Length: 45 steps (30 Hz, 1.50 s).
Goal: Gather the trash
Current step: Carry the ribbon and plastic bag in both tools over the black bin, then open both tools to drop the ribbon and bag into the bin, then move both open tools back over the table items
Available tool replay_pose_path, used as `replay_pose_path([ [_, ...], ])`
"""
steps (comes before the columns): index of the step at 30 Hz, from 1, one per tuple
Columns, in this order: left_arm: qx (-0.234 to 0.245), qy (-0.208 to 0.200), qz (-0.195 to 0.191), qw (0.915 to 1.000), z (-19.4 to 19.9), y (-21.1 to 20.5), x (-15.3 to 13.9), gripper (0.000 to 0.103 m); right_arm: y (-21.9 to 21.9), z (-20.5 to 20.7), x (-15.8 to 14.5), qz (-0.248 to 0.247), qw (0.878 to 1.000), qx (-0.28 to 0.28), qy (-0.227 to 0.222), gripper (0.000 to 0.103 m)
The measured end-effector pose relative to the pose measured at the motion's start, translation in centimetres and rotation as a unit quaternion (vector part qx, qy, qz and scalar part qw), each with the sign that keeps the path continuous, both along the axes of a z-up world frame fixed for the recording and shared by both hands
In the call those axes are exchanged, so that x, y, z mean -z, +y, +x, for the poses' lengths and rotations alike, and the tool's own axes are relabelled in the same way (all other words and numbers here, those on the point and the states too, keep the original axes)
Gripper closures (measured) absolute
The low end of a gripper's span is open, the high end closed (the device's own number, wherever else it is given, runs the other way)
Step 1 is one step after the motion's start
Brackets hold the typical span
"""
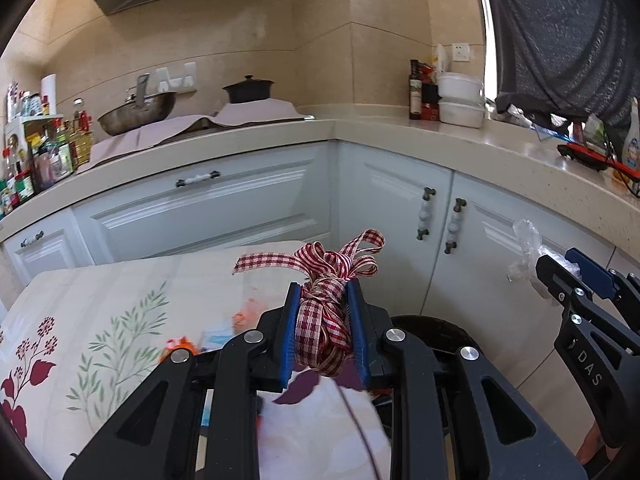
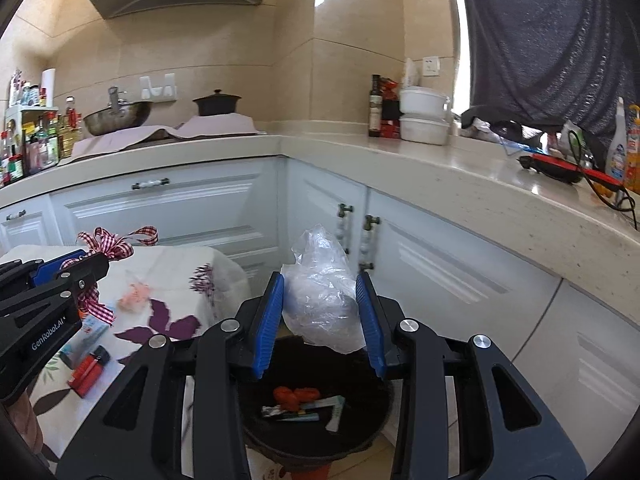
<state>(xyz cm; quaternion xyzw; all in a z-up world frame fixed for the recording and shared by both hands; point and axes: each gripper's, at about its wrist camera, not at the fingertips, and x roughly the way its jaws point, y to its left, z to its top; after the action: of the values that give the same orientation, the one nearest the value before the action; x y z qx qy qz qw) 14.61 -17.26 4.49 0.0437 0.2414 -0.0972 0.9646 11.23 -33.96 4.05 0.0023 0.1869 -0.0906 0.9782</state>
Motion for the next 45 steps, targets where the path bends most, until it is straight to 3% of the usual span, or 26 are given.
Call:
replay_pose_path([
  [13,0.031,0.02,0.018,0.9992,1.7,-5.2,2.3,0.079,-3.2,1.0,2.3,0.01,0.999,0.027,0.018,0.067],
  [33,0.032,0.074,0.041,0.9959,5.2,-8.5,6.1,0.078,-5.2,4.7,6.4,0.037,0.997,0.028,0.056,0.067],
  [34,0.032,0.074,0.042,0.9959,5.3,-8.6,6.2,0.077,-5.2,4.8,6.6,0.038,0.997,0.026,0.059,0.066],
  [38,0.024,0.083,0.043,0.9953,5.9,-8.8,6.4,0.052,-5.4,5.3,7.4,0.039,0.997,0.027,0.067,0.056],
  [45,0.017,0.078,0.044,0.9958,5.5,-8.4,6.1,0.04,-5.4,4.8,7.2,0.043,0.997,0.034,0.061,0.054],
])
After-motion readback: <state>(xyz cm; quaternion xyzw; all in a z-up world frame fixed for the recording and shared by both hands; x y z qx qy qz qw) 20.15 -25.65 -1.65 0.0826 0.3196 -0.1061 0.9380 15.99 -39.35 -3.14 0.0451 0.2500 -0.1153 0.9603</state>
